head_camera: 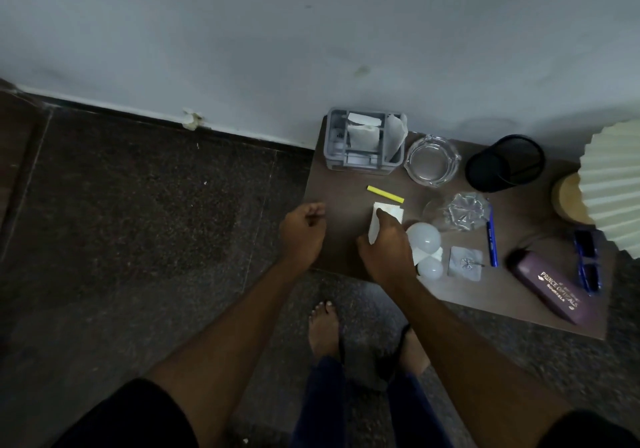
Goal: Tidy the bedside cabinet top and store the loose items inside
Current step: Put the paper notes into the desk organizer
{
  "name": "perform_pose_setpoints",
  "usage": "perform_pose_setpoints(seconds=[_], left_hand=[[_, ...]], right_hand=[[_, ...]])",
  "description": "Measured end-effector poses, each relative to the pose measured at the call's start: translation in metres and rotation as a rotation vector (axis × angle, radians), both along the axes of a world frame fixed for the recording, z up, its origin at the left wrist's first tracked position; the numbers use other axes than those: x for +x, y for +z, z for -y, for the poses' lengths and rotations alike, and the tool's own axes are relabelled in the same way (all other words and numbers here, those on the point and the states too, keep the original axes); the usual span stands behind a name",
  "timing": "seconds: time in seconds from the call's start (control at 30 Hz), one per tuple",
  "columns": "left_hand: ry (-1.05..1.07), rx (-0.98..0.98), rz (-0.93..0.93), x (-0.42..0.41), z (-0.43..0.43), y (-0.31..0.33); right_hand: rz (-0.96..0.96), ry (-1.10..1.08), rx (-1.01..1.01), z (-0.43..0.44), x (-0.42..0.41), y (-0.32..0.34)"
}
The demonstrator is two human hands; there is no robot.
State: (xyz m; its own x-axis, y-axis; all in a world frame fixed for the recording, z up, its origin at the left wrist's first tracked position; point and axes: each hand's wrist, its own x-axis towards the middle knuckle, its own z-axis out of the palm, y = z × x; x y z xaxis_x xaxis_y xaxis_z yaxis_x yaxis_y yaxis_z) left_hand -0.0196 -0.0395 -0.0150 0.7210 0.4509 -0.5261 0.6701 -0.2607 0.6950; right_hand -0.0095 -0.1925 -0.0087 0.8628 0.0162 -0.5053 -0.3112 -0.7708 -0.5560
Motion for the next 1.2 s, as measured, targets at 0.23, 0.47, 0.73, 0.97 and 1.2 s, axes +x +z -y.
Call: perform_pose_setpoints(seconds=[0.23,0.47,0.73,0.97,1.2], left_hand=[[0.042,-0.006,-0.033,-0.005,-0.025,-0.003],[0.085,-0.041,-0.055,-0.011,-0.047,-0.008],[0.137,-0.263,-0.154,-0.014,-0.07,-0.031],[0.099,-0.258,-0.2,-0.002,-0.069,-0.038],[0.044,-0.195,-0.121,-0.005,-0.069,-0.032]], right_hand=[[-0.042,0.145,0.039,-0.025,-0.007,-0.007],[-0.051,0.239,0.106,-0.064,-0.009,-0.009],[-0.115,0.311,0.178,-0.091,-0.008,-0.013],[-0.077,0.023,0.328,-0.082,0.004,-0.014],[-0.065,-0.107,0.301,-0.061,0.012,-0.007]])
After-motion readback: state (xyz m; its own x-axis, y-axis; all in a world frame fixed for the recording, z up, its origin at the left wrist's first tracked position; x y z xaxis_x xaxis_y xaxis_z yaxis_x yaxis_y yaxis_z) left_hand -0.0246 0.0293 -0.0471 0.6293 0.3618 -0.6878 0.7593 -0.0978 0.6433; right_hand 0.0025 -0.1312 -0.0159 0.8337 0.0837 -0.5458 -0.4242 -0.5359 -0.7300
